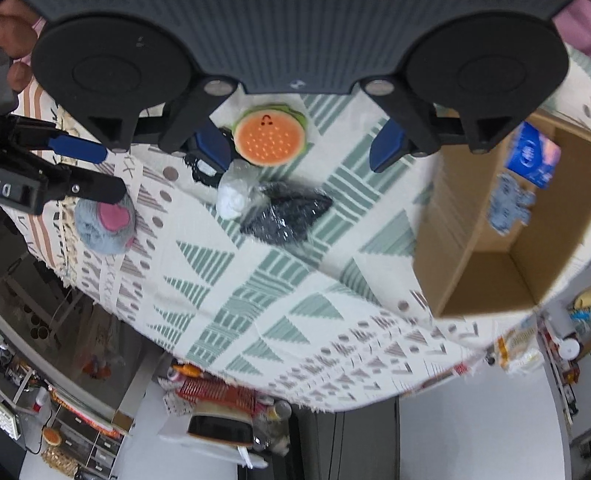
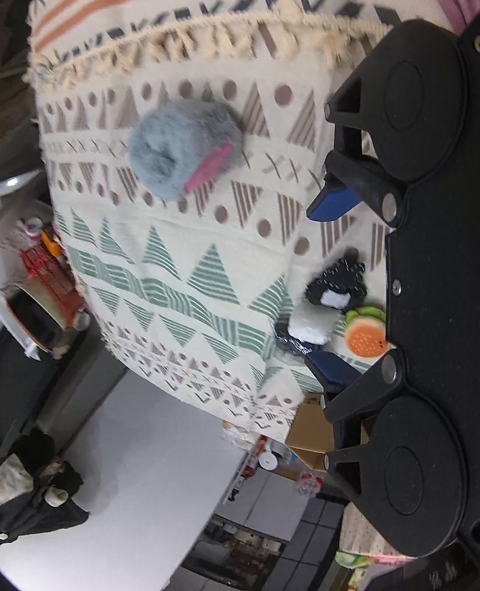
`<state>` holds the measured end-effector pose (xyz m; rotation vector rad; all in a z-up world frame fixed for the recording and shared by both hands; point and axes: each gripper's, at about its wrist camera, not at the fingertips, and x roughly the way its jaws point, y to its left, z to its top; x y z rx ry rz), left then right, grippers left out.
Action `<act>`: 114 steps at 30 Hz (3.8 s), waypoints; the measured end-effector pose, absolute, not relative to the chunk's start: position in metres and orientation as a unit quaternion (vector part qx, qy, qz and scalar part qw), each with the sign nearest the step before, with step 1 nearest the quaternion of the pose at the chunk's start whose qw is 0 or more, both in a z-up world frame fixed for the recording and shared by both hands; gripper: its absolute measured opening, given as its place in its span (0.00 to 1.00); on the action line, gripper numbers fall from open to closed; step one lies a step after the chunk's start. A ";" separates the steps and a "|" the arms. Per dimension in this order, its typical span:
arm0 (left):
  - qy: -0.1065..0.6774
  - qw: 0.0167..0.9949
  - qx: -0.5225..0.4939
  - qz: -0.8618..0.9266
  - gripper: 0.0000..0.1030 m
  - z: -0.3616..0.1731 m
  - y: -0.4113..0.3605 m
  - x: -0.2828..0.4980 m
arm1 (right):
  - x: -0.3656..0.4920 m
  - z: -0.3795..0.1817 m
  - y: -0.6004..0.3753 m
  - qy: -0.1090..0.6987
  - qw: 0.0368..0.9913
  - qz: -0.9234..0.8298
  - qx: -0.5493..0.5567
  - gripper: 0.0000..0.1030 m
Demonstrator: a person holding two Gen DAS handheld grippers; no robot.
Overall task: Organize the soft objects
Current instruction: 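Grasp the orange burger plush with left tool while right tool grasps black-white plush, then carry burger plush and black-white plush into the box and release both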
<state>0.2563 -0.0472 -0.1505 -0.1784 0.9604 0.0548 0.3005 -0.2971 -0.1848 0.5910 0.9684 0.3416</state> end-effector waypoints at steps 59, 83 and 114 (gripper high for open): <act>0.454 0.883 -0.113 0.037 0.54 -0.089 0.032 0.206 | 0.275 -0.167 -0.255 0.453 0.847 0.169 0.220 0.14; 0.412 0.894 -0.165 0.064 0.54 -0.066 0.098 0.177 | 0.230 -0.092 -0.200 0.385 0.876 0.191 0.219 0.14; 0.465 0.854 -0.216 0.087 0.54 -0.131 0.165 0.211 | 0.252 -0.102 -0.093 0.421 0.859 0.222 0.189 0.14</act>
